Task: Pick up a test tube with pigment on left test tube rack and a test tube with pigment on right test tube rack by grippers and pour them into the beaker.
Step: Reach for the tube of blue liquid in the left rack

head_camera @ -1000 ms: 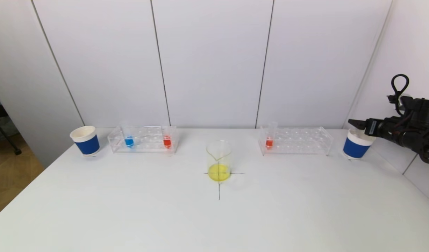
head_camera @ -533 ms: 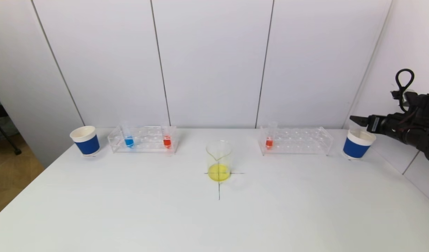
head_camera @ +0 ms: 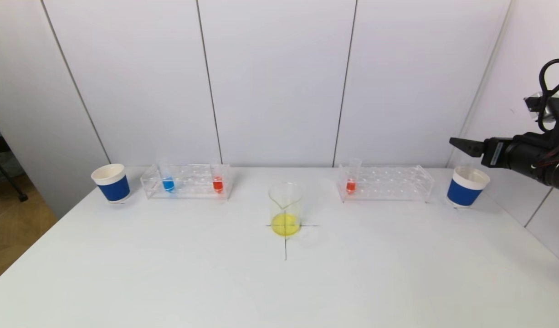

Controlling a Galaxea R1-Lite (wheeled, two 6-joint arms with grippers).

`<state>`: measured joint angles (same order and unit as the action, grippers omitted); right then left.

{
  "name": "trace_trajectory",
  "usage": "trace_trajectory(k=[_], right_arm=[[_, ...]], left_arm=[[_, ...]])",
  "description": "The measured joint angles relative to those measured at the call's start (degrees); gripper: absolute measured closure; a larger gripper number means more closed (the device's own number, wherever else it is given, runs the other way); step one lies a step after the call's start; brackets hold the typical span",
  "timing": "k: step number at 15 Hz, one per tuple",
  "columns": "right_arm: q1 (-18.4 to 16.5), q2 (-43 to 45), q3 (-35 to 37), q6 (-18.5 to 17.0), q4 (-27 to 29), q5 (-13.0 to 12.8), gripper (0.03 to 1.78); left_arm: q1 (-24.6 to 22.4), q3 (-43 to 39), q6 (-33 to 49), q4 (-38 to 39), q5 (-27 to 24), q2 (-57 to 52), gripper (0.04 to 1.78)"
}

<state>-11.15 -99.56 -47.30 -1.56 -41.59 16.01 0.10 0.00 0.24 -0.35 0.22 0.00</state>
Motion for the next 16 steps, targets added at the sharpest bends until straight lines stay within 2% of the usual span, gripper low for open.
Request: trace_trajectory(k=[3,5,11,14,16], right_arm=[[4.4,10.6,8.0,-0.2,0.0,0.0,0.04],[6.1,18.0,13.1,-0.2,0.2,-0.3,0.04],[5.4,42.1,28.4,-0.1,1.9,-1.7,0.04],[4.2,55.4,32.5,0.0,8.1,-1.8,0.04],[3.9,65.1,33.1,-0.1,15.9,-1.5,0.04]], left_arm=[[0.0,0.0,0.0,0.0,0.0,0.0,0.06],[0.0,0.0,0.0,0.0,0.0,0.0,0.06],[0.0,0.0,0.0,0.0,0.0,0.0,0.06],[0.0,0.0,0.0,0.0,0.0,0.0,0.06],[0.0,0.0,0.0,0.0,0.0,0.0,0.06]])
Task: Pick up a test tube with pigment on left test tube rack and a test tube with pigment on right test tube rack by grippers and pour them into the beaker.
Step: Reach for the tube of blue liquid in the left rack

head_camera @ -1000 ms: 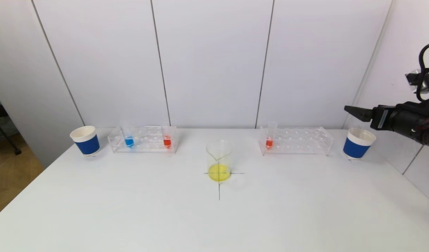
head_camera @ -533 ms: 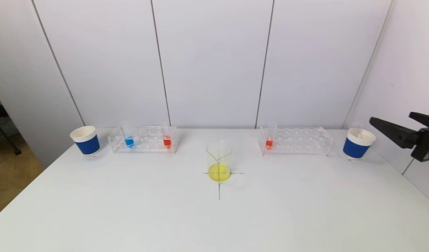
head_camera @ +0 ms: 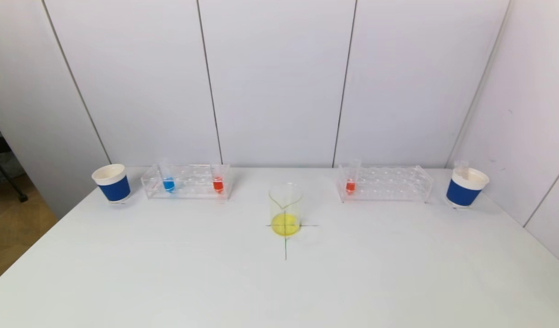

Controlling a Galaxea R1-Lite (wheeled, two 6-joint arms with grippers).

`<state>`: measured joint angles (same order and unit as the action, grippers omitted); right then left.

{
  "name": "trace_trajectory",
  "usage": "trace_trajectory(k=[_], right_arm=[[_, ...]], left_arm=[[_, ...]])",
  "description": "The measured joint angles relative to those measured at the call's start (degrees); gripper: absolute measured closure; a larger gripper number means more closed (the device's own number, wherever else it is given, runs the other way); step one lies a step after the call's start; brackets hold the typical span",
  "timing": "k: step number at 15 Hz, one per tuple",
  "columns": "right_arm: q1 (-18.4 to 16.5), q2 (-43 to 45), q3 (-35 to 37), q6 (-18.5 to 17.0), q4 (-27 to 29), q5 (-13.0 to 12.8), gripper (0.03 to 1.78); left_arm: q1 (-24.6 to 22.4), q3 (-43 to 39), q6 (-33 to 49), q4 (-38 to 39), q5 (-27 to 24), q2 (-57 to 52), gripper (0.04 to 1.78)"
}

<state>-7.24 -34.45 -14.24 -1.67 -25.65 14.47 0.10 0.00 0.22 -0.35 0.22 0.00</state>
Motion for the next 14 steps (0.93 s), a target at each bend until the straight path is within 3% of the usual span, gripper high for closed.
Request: trace_trajectory(k=[3,5,9,12,14], right_arm=[[0.2,12.2,-1.7,-2.4,15.4,-0.1,0.04],[0.6,15.7,-4.4,-4.6,21.1,-0.1,0.04],[1.8,18.2,-8.7,-5.1,23.3,0.1,0.04],[2.3,18.7,-10.4,-6.5,23.4,1.6,0.04],[4.6,19.9,-11.2,-7.5,24.8,1.6,0.04]], left_arm=[[0.0,0.0,0.0,0.0,0.0,0.0,0.06],[0.0,0.0,0.0,0.0,0.0,0.0,0.06],[0.0,0.0,0.0,0.0,0.0,0.0,0.06],[0.0,0.0,0.0,0.0,0.0,0.0,0.06],[0.0,0.0,0.0,0.0,0.0,0.0,0.06]])
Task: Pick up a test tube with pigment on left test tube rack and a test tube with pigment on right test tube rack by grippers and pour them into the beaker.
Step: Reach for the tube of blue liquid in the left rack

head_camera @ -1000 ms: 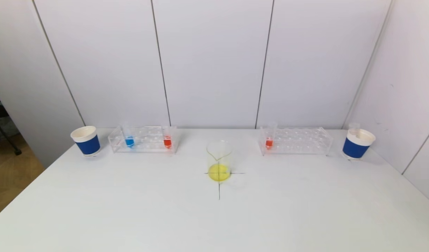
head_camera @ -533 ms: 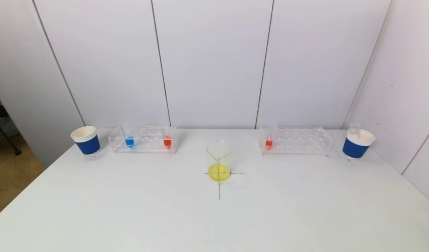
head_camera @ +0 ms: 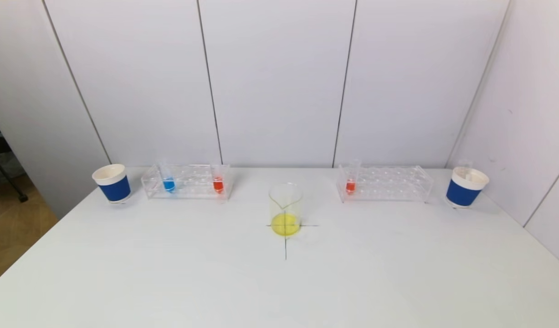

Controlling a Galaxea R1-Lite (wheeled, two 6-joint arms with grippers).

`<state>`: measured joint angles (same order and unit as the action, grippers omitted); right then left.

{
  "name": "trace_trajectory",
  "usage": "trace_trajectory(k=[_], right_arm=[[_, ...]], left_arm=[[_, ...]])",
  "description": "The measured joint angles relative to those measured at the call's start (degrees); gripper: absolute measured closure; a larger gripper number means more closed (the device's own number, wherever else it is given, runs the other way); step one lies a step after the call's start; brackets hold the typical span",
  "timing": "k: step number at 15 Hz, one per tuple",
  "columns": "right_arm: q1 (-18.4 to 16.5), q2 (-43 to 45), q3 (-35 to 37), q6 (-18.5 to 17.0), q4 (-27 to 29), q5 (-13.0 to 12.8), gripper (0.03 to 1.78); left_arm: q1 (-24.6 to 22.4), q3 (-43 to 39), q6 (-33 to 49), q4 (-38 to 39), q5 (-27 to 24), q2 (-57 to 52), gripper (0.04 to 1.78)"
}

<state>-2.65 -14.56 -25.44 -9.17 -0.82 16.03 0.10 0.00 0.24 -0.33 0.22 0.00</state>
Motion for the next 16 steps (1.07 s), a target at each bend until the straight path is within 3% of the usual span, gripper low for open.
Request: trace_trajectory(k=[4,6,8,14,16], right_arm=[[2.4,7.6,2.9,1.0,6.8,-1.8,0.04],[2.5,11.5,7.2,5.9,6.1,-5.4,0.04],[2.5,13.3,11.5,10.0,1.3,-9.3,0.04],[2.5,14.6,23.9,17.6,-12.4,-13.2,0.04],[2.5,14.6,25.0,18.0,-12.1,-13.7,0.04]], left_arm=[[0.0,0.0,0.0,0.0,0.0,0.0,0.06],[0.0,0.0,0.0,0.0,0.0,0.0,0.06],[0.0,0.0,0.0,0.0,0.0,0.0,0.06],[0.0,0.0,0.0,0.0,0.0,0.0,0.06],[0.0,0.0,0.0,0.0,0.0,0.0,0.06]])
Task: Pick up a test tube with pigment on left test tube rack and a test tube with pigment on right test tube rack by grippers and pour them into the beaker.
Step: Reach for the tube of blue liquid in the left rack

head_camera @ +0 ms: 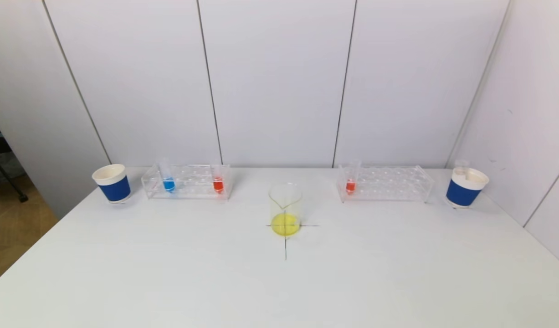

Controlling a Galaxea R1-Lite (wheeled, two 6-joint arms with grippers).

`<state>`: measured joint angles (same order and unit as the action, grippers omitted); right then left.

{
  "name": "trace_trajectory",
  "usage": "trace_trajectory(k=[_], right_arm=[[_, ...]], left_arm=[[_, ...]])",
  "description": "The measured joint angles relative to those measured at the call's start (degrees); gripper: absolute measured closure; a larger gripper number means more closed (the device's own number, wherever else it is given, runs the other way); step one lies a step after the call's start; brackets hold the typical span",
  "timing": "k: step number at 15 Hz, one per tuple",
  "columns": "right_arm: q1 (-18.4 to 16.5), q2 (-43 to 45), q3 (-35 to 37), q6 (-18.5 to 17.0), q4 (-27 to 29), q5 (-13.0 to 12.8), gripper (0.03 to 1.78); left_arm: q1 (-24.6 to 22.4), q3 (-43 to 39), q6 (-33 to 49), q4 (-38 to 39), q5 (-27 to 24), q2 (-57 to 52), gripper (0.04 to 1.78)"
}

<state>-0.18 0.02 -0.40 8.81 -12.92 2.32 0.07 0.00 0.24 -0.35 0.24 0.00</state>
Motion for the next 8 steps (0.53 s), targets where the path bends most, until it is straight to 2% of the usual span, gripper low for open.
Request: trace_trajectory(k=[3,5,8], right_arm=[[0.0,0.0,0.4,0.1,6.8,-1.2,0.04],[0.0,0.0,0.4,-1.2,12.2,-1.2,0.04],[0.0,0.0,0.4,-2.4,12.8,-1.0,0.04]], left_arm=[[0.0,0.0,0.0,0.0,0.0,0.0,0.06],[0.0,0.0,0.0,0.0,0.0,0.0,0.06],[0.0,0.0,0.0,0.0,0.0,0.0,0.06]])
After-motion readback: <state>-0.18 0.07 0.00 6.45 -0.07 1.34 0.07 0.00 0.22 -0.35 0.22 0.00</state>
